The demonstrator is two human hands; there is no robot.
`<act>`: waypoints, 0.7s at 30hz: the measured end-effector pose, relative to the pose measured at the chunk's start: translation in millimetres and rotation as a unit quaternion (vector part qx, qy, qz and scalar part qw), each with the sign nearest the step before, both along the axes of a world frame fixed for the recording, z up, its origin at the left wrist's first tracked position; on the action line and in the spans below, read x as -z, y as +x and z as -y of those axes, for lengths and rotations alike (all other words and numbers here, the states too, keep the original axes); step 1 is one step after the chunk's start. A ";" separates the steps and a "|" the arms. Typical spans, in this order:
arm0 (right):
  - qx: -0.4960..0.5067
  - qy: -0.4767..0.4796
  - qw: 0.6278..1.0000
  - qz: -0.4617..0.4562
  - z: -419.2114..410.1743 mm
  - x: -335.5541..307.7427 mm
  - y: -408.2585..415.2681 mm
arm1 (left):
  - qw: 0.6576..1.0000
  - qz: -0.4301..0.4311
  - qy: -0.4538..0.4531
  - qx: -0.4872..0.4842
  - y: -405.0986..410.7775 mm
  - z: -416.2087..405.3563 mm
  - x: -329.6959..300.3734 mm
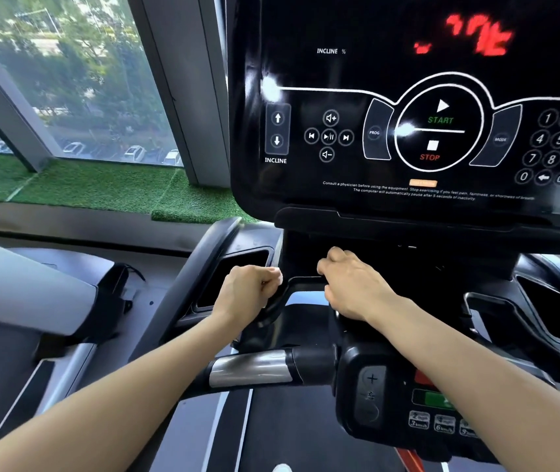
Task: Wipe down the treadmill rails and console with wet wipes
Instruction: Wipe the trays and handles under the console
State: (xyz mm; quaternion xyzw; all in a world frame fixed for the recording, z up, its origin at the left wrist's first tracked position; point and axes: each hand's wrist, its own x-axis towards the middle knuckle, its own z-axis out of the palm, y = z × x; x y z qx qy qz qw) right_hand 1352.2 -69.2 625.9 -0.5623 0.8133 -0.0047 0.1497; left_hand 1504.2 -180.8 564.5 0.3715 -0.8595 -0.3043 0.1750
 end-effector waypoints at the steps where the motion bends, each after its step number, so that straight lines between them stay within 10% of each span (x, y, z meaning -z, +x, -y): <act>1: -0.003 0.001 1.000 0.001 0.3 -0.6 0.2 | 1.000 0.004 0.002 -0.005 -5.7 2.9 -1.9; 21: -0.059 0.000 0.998 0.022 -6.7 3.4 -7.6 | 0.996 0.018 -0.014 -0.084 -9.4 -21.9 -7.6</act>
